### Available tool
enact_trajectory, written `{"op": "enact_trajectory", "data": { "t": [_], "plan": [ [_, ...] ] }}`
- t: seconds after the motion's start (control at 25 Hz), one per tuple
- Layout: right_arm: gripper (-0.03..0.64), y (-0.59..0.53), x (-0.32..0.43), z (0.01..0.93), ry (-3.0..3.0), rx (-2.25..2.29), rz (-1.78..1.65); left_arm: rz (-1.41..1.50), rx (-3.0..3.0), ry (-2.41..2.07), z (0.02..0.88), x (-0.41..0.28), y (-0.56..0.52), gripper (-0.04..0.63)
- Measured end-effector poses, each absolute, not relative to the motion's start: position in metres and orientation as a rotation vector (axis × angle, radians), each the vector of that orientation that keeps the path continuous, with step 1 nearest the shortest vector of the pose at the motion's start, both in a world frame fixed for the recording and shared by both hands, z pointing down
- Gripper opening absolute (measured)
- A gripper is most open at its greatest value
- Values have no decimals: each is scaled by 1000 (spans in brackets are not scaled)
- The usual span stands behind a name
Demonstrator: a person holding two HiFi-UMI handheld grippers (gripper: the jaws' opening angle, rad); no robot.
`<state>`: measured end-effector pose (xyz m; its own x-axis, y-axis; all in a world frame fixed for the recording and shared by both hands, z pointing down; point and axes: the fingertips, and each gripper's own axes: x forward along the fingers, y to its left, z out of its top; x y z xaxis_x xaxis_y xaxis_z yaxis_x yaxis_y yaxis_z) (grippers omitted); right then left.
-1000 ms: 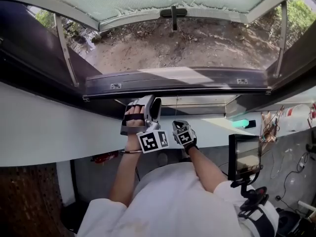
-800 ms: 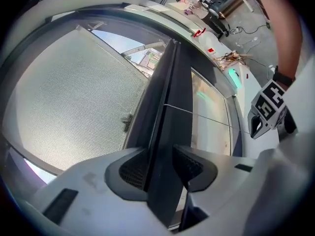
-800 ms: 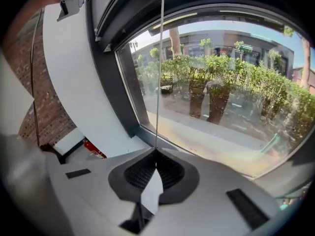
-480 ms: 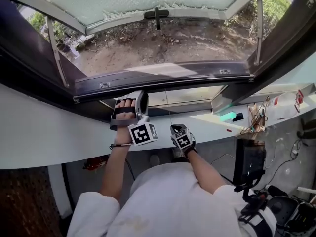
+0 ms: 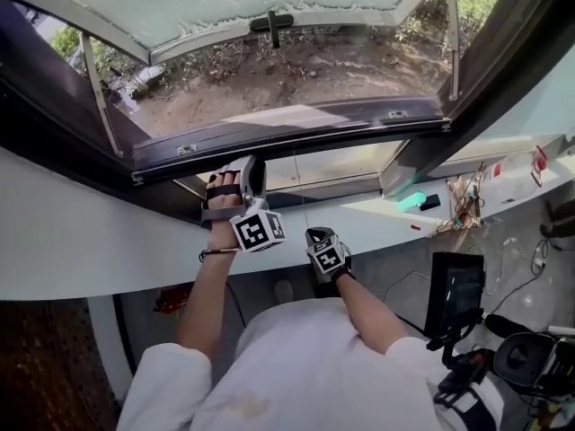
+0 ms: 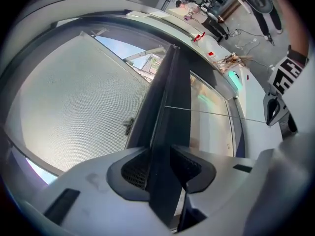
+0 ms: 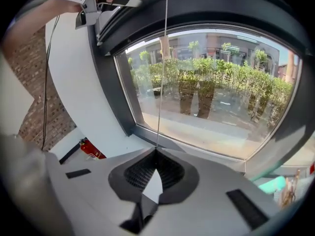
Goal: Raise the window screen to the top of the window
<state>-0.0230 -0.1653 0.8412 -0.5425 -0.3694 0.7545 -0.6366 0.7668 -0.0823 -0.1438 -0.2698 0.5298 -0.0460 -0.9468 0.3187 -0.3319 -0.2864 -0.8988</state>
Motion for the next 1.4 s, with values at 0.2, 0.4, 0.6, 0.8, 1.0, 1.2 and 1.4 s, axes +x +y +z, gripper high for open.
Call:
{"op": "enact_trajectory", "data": {
  "t": [0.2,0.4,0.6,0.8,1.0,1.2,1.4],
  "plan": [
    [2,-158,-23,833,-2221,746,454,-1448,-1563,1294,532,-143,-273,126],
    [2,-149,-20,827,-2292,789,560,-1373,-1616,1437,530,-144,-274,127],
    [2,-149,-15,821,-2319,828,608,-1325,-1659,1452,525,-142,-277,127],
    [2,-151,-13,820,-2318,838,650,-1322,-1668,1461,522,-140,-279,127],
    [2,-155,-11,819,-2301,854,644,-1322,-1659,1440,521,-139,-280,127],
    [2,-163,-20,808,-2320,850,626,-1287,-1652,1458,504,-139,-282,127],
    [2,-176,-29,790,-2367,871,577,-1243,-1607,1480,475,-141,-280,127]
  ]
}}
